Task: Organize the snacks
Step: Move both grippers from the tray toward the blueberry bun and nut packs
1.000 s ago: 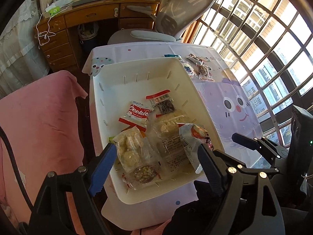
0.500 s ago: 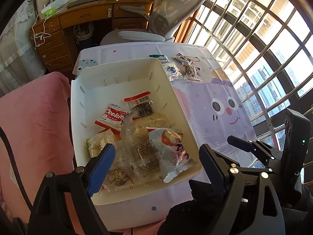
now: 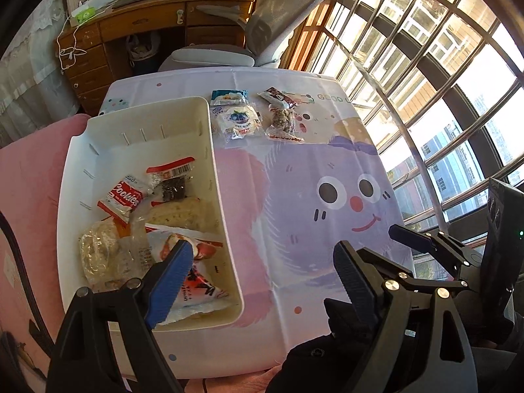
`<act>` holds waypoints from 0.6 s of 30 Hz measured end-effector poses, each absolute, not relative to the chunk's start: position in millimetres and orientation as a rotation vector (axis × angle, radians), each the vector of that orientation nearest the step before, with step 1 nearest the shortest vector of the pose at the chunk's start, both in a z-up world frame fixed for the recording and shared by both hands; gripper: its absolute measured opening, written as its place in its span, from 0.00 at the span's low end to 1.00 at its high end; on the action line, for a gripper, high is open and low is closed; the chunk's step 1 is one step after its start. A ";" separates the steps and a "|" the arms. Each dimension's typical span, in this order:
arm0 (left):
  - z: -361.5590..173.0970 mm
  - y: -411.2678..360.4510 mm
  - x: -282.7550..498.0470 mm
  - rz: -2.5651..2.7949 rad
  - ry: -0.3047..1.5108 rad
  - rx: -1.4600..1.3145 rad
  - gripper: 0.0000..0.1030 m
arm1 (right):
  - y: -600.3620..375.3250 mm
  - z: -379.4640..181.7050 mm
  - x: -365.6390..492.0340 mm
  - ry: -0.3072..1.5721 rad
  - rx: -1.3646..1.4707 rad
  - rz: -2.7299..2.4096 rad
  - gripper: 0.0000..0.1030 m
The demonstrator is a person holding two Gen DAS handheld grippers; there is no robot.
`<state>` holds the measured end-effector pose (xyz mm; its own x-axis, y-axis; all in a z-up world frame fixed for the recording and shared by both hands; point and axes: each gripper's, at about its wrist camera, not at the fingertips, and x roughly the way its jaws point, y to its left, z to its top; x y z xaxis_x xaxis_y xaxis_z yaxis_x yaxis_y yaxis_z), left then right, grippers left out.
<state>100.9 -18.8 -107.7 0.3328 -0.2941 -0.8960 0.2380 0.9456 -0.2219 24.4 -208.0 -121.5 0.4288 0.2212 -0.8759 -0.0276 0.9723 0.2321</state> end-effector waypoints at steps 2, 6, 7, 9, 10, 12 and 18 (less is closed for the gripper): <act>-110.4 -31.6 98.6 -0.320 1.176 -0.077 0.84 | -224.6 -122.9 24.4 1.127 0.179 0.173 0.72; -115.9 -54.8 93.1 -0.265 1.160 -0.121 0.84 | -252.9 -129.9 25.2 1.149 0.150 0.198 0.72; -117.7 -60.4 91.8 -0.256 1.161 -0.131 0.84 | -260.2 -131.9 25.3 1.155 0.147 0.204 0.72; -121.1 -69.5 89.7 -0.241 1.173 -0.143 0.84 | -272.7 -135.9 26.5 1.165 0.148 0.211 0.72; -123.3 -74.2 88.9 -0.229 1.180 -0.142 0.84 | -278.5 -138.0 27.2 1.167 0.149 0.213 0.72; -127.6 -83.0 87.9 -0.205 1.199 -0.136 0.84 | -289.1 -141.5 28.8 1.169 0.160 0.213 0.72; -136.2 -96.5 98.0 -0.142 1.229 -0.147 0.84 | -313.0 -150.8 38.0 1.172 0.217 0.205 0.72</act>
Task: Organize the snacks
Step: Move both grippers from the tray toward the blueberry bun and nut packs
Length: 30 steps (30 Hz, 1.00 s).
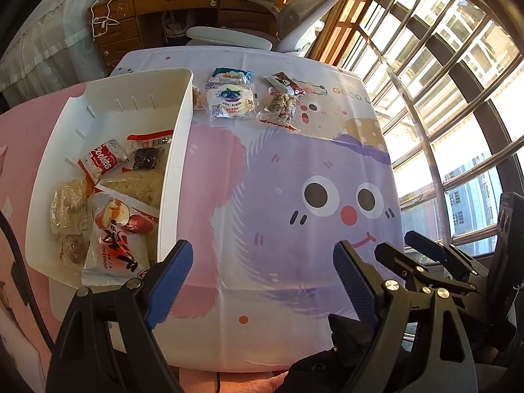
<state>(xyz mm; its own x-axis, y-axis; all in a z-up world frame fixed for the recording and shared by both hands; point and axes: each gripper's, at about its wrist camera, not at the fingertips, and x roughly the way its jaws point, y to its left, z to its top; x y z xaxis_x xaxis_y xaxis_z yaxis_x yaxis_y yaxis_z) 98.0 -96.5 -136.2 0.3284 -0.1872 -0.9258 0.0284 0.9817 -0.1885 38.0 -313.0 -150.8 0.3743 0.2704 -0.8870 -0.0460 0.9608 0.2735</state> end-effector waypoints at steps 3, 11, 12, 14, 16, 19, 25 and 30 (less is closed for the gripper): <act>-140.0 -101.9 112.1 -0.104 1.238 -0.175 0.84 | -320.8 -154.6 46.0 1.175 0.236 0.196 0.72; -153.7 -110.9 161.7 0.009 1.251 -0.257 0.84 | -334.9 -159.1 78.8 1.140 0.275 0.188 0.72; -154.7 -111.7 169.4 0.031 1.248 -0.257 0.84 | -335.6 -159.8 83.7 1.134 0.278 0.186 0.72; -158.3 -111.7 184.4 0.062 1.241 -0.258 0.84 | -336.8 -161.8 93.8 1.122 0.283 0.185 0.72; -162.2 -110.7 199.8 0.084 1.235 -0.262 0.84 | -336.1 -165.8 104.7 1.114 0.285 0.182 0.72; -170.6 -108.8 222.6 0.111 1.235 -0.273 0.84 | -334.4 -173.0 121.9 1.104 0.291 0.189 0.72; -192.9 -107.6 262.6 0.152 1.251 -0.285 0.84 | -325.6 -186.4 159.2 1.075 0.267 0.212 0.72; -212.6 -102.3 291.5 0.186 1.253 -0.307 0.84 | -315.4 -196.0 190.5 1.035 0.239 0.241 0.72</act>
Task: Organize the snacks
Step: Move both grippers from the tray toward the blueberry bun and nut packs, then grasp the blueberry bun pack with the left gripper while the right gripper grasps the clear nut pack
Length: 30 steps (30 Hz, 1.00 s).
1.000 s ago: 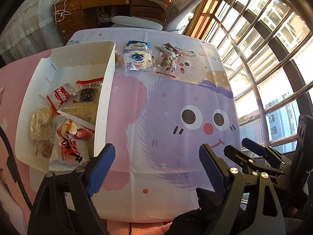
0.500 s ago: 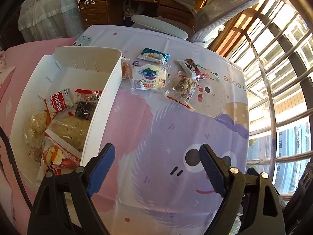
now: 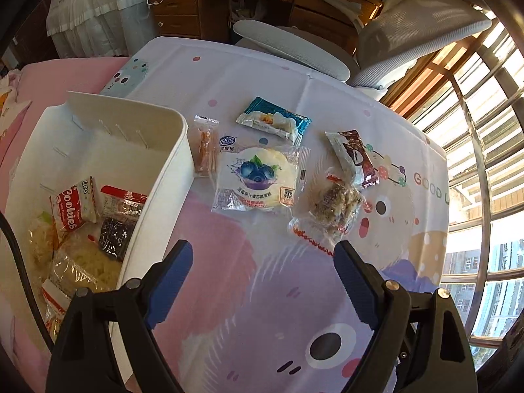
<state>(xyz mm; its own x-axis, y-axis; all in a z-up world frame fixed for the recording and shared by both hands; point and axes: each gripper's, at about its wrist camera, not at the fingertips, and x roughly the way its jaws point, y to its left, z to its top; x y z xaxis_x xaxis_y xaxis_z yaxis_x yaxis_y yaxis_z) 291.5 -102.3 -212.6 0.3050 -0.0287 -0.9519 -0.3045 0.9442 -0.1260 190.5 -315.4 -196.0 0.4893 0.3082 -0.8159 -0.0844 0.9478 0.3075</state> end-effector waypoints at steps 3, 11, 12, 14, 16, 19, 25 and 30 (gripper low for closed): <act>-222.3 -98.6 307.0 0.208 1.251 -0.307 0.84 | -309.6 -203.3 207.2 1.005 0.219 0.258 0.72; -244.1 -96.6 336.4 0.242 1.258 -0.271 0.84 | -293.7 -221.6 242.4 0.944 0.128 0.300 0.72; -247.5 -96.5 339.0 0.246 1.264 -0.268 0.84 | -291.1 -224.5 246.0 0.945 0.115 0.305 0.72; -253.7 -96.7 343.3 0.257 1.273 -0.249 0.84 | -286.3 -229.5 250.7 0.947 0.094 0.316 0.72; -256.3 -101.1 347.2 0.274 1.268 -0.202 0.84 | -281.4 -234.1 254.7 0.947 0.083 0.332 0.72; -260.0 -108.1 354.0 0.272 1.264 -0.138 0.85 | -274.2 -240.7 257.4 0.952 0.061 0.350 0.72; -265.5 -116.1 363.2 0.288 1.259 -0.051 0.84 | -261.3 -249.1 261.1 0.947 0.006 0.370 0.72; -272.4 -117.7 371.2 0.311 1.271 0.020 0.85 | -255.3 -255.0 267.6 0.949 -0.020 0.382 0.72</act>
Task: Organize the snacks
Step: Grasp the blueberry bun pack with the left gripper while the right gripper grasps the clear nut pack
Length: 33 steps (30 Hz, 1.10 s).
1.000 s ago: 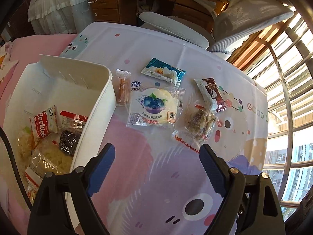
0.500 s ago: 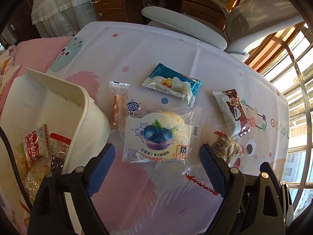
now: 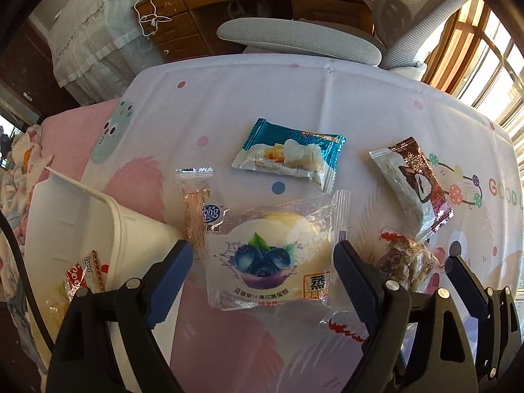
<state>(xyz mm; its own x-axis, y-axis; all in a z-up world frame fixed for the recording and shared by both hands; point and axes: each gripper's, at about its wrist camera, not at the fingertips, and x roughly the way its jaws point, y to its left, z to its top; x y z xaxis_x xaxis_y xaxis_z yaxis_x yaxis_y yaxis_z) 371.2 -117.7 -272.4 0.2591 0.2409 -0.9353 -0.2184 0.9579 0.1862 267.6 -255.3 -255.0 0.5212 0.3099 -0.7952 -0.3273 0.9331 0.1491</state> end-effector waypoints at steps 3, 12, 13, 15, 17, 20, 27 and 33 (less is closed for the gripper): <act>-274.3 -120.7 374.4 0.307 1.270 0.047 0.84 | -254.2 -259.0 271.5 0.957 -0.027 0.387 0.68; -278.2 -131.8 376.4 0.289 1.292 0.048 0.84 | -257.9 -264.8 276.4 1.002 -0.014 0.405 0.43; -278.2 -133.3 376.3 0.290 1.291 0.051 0.84 | -259.9 -264.6 276.7 1.005 -0.008 0.406 0.43; -279.8 -134.2 376.7 0.294 1.291 0.058 0.84 | -263.2 -264.0 276.6 1.010 -0.005 0.401 0.43; -283.6 -134.8 378.6 0.294 1.300 0.070 0.86 | -268.4 -263.9 276.3 1.016 0.005 0.392 0.43; -288.0 -139.2 379.4 0.304 1.313 0.098 0.88 | -277.0 -263.2 275.0 1.026 0.019 0.372 0.43; -288.3 -137.1 379.4 0.306 1.300 0.063 0.86 | -295.0 -255.9 269.4 1.029 0.031 0.333 0.41; -288.9 -123.2 379.4 0.323 1.285 0.031 0.71 | -306.1 -246.6 260.7 1.034 0.052 0.317 0.39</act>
